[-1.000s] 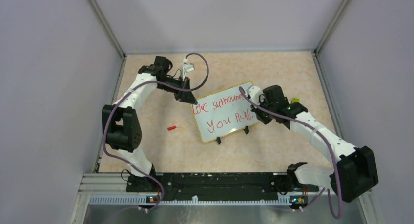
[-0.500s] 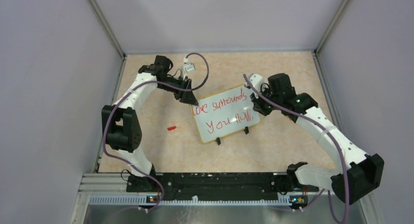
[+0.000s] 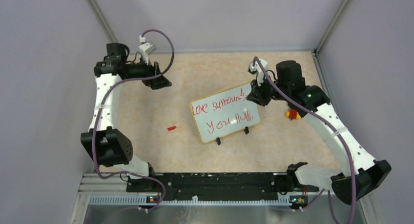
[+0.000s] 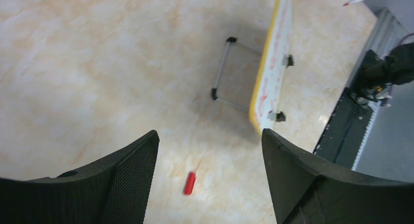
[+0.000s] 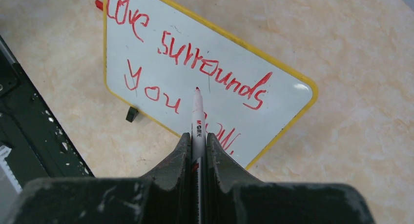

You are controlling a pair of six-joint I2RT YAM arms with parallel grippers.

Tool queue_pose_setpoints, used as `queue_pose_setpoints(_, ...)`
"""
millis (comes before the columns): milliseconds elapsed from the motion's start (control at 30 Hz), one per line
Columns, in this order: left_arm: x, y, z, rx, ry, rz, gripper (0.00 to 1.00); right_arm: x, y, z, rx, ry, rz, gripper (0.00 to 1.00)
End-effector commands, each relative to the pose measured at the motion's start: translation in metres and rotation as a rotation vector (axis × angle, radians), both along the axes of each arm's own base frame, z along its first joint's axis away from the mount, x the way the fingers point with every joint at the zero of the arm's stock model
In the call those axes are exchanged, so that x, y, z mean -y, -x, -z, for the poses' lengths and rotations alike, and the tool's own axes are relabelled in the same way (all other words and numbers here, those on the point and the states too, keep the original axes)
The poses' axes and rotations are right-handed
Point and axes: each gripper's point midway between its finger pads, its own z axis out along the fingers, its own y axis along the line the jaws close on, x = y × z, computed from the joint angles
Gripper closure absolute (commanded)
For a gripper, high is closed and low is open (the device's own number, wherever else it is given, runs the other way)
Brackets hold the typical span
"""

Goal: Write a sentence on the whiteboard
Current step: Close the whiteboard marker at the center of the board.

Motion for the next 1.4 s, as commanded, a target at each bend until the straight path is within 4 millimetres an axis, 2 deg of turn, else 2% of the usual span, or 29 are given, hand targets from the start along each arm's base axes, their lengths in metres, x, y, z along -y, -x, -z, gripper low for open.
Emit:
queue_pose_setpoints(0, -0.046, 0.021, 0.03, -0.024, -0.141, -0.042, 0.19, -0.016, -0.001, -0.025, -0.009, -0.101, -0.02, 1.0)
queue_pose_setpoints(133, -0.08, 0.037, 0.081, -0.082, -0.273, -0.064, 0.21, -0.025, 0.002, -0.019, -0.073, -0.156, -0.037, 1.0)
queue_pose_setpoints(200, -0.09, 0.043, 0.104, -0.108, -0.324, -0.057, 0.23, -0.027, 0.004, -0.017, -0.092, -0.177, -0.049, 1.0)
queue_pose_setpoints(367, -0.109, 0.054, 0.161, -0.153, -0.454, -0.015, 0.3, -0.028, 0.003, -0.019, -0.11, -0.202, -0.049, 1.0)
queue_pose_setpoints(500, -0.109, 0.061, 0.188, -0.147, -0.476, 0.025, 0.37, -0.03, -0.001, -0.018, -0.125, -0.215, -0.049, 1.0)
queue_pose_setpoints(600, -0.107, 0.063, 0.204, -0.112, -0.492, 0.051, 0.42, -0.03, -0.002, -0.017, -0.139, -0.225, -0.045, 1.0)
queue_pose_setpoints(767, -0.096, 0.067, 0.224, 0.01, -0.511, 0.141, 0.44, -0.029, -0.004, -0.016, -0.153, -0.231, -0.039, 1.0)
queue_pose_setpoints(967, -0.085, 0.06, 0.244, 0.149, -0.52, 0.208, 0.47, -0.03, -0.004, -0.014, -0.162, -0.235, -0.044, 1.0)
queue_pose_setpoints(1167, -0.061, 0.073, 0.251, 0.195, -0.487, 0.314, 0.47, -0.03, -0.004, -0.014, -0.165, -0.234, -0.045, 1.0)
queue_pose_setpoints(1367, -0.049, 0.084, 0.273, 0.179, -0.569, 0.395, 0.49, -0.03, -0.004, -0.011, -0.169, -0.232, -0.046, 1.0)
